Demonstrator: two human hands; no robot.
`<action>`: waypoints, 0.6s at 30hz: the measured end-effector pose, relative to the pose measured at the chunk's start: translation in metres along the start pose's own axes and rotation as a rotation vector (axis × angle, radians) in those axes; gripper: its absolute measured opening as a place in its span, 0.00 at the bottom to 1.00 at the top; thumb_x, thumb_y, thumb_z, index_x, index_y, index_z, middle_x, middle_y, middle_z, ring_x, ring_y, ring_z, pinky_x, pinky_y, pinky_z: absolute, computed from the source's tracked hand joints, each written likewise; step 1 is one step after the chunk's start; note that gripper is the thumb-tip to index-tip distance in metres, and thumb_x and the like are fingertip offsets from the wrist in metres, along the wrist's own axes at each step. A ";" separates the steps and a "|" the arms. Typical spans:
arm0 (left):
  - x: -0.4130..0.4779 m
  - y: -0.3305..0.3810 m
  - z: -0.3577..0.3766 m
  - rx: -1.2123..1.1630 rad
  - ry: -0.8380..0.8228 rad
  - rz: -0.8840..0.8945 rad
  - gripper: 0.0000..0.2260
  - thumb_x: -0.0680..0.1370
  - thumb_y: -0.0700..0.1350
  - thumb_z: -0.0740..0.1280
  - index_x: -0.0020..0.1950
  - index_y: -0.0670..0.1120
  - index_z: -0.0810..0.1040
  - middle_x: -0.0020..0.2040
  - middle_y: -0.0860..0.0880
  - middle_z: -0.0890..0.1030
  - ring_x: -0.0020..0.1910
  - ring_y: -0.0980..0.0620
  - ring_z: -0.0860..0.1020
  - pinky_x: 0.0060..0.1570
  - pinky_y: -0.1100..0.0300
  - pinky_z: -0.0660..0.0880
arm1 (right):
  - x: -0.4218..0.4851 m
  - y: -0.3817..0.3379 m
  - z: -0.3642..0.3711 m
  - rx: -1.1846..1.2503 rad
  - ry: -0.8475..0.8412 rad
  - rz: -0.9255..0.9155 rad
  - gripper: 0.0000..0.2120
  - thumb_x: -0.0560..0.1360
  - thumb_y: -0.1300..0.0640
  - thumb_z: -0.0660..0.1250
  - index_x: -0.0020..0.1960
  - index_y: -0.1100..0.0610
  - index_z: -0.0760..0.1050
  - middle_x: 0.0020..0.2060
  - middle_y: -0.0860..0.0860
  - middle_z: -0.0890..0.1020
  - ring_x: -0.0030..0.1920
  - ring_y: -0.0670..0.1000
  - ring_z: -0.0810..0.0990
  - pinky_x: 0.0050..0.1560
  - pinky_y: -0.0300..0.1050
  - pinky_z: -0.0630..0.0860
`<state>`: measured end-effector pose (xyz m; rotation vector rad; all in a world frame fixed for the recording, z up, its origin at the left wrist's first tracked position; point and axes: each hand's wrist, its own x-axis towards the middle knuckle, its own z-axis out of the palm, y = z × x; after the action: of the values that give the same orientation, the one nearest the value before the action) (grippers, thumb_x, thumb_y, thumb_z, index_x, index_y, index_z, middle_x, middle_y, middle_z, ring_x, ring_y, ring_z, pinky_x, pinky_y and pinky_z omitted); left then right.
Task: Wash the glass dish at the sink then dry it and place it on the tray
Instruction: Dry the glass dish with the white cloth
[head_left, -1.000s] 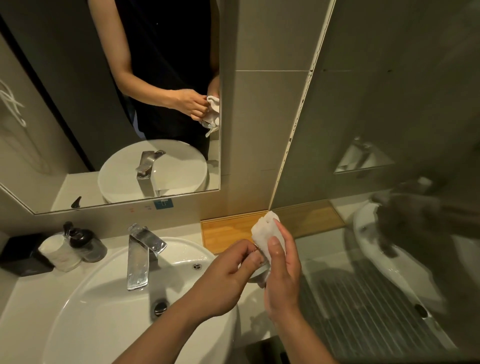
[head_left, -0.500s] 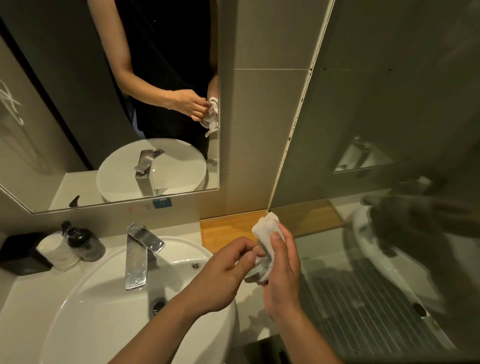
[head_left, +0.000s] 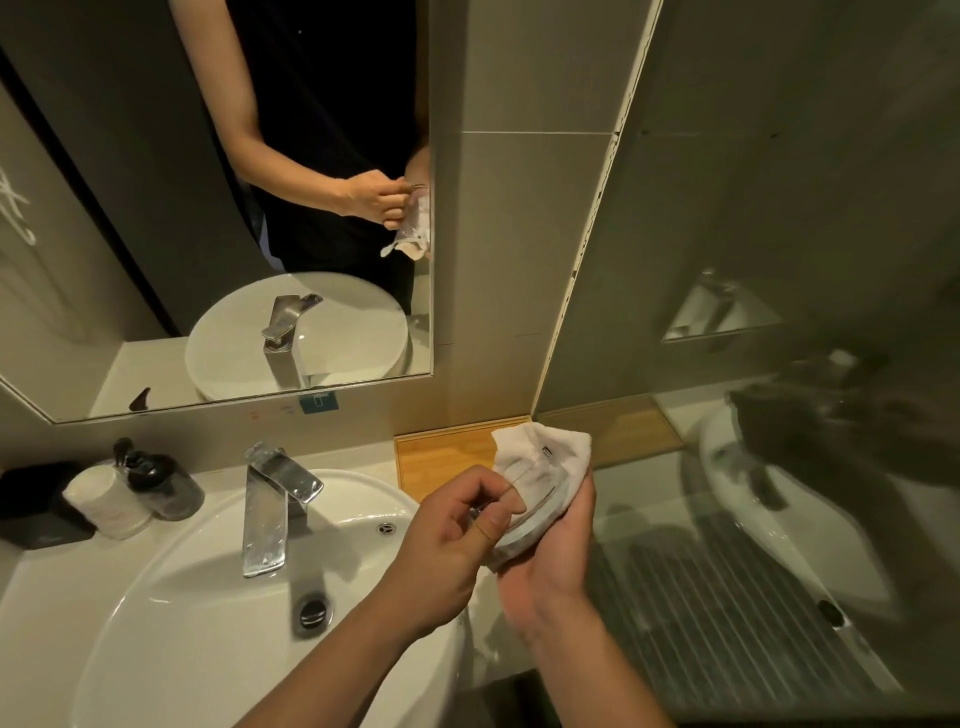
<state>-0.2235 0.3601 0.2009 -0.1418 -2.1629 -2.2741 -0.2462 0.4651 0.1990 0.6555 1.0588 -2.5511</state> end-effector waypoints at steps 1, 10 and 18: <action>0.001 0.000 -0.001 0.027 -0.011 0.007 0.05 0.78 0.46 0.65 0.45 0.52 0.81 0.41 0.55 0.80 0.43 0.56 0.77 0.42 0.65 0.74 | 0.000 0.001 0.002 0.047 -0.009 0.018 0.34 0.78 0.28 0.55 0.69 0.50 0.78 0.50 0.55 0.85 0.46 0.54 0.87 0.39 0.48 0.83; 0.010 -0.010 -0.012 0.237 -0.040 0.088 0.03 0.76 0.42 0.66 0.46 0.46 0.80 0.42 0.54 0.80 0.44 0.57 0.77 0.46 0.67 0.72 | -0.003 0.000 0.004 0.171 -0.082 0.194 0.32 0.78 0.32 0.60 0.71 0.53 0.78 0.54 0.60 0.84 0.60 0.60 0.82 0.63 0.58 0.79; 0.017 -0.014 -0.016 0.419 -0.062 0.120 0.03 0.77 0.42 0.66 0.45 0.47 0.79 0.44 0.55 0.78 0.46 0.54 0.76 0.45 0.68 0.71 | -0.007 -0.003 -0.005 0.267 -0.136 0.327 0.31 0.78 0.38 0.67 0.74 0.56 0.74 0.56 0.60 0.84 0.59 0.59 0.85 0.57 0.58 0.83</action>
<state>-0.2425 0.3462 0.1874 -0.3306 -2.5242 -1.7314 -0.2399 0.4709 0.2010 0.6486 0.5216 -2.4233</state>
